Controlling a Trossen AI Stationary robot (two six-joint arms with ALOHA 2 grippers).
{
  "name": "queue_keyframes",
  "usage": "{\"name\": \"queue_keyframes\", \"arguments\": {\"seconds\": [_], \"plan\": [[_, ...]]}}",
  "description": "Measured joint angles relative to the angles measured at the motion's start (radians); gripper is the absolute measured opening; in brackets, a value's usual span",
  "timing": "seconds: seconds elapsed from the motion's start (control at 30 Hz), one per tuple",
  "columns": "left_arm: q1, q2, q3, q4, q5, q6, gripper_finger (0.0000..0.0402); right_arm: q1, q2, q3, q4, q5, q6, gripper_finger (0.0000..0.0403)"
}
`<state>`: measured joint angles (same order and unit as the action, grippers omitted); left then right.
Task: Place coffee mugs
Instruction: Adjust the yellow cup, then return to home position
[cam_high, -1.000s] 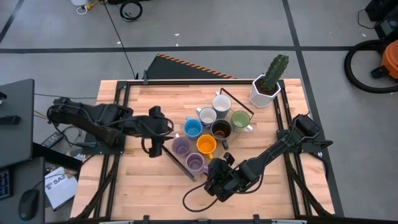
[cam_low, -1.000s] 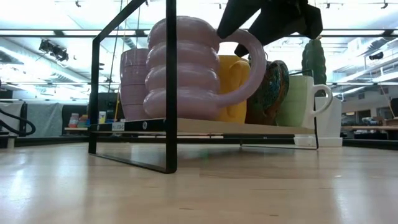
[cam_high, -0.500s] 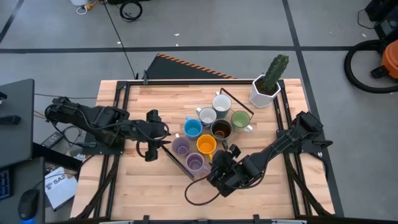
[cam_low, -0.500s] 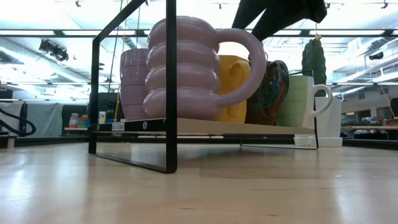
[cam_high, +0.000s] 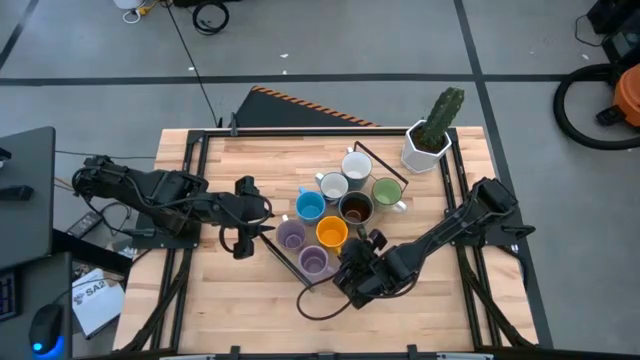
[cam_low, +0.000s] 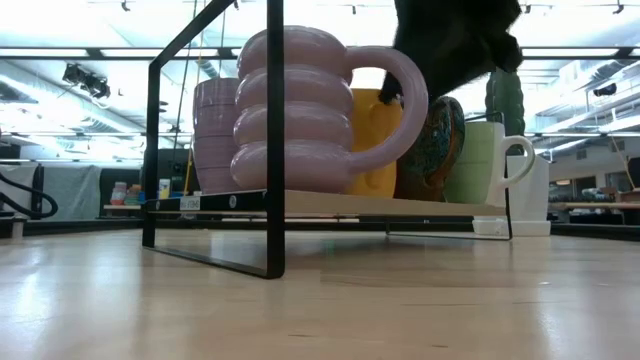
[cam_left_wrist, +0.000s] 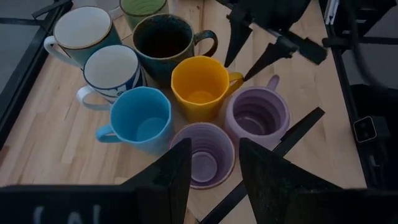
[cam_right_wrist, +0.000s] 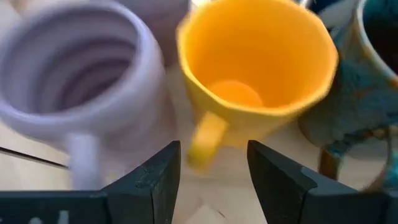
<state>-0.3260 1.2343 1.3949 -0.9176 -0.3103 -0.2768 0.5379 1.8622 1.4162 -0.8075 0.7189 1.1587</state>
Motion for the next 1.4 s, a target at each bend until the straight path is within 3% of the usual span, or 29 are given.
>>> {"name": "queue_keyframes", "arguments": {"seconds": [0.47,0.63,0.83,0.97,1.13,1.4], "plan": [[0.0,0.0,0.0,-0.024,0.0,0.001,0.0141,-0.011,0.001,-0.017,-0.076,-0.022,0.015,0.0191],[-0.028,-0.003,-0.004,-0.016,-0.005,0.073,0.0141,0.005,-0.022,0.027,-0.083,-0.031,-0.054,0.0191],[-0.061,-0.132,-0.163,0.132,-0.009,0.104,0.0141,0.089,-0.133,0.037,-0.162,0.058,-0.144,0.0184],[-0.056,-0.275,-0.325,0.294,-0.02,0.094,0.0141,0.152,-0.264,-0.039,-0.152,0.142,-0.152,0.0163],[-0.02,-0.418,-0.499,0.472,-0.038,0.117,0.0141,0.16,-0.436,-0.257,0.065,0.126,-0.238,0.0139],[0.054,-0.555,-0.715,0.723,-0.006,0.137,0.0141,0.083,-0.716,-0.623,0.604,-0.027,-0.568,0.0118]]}}
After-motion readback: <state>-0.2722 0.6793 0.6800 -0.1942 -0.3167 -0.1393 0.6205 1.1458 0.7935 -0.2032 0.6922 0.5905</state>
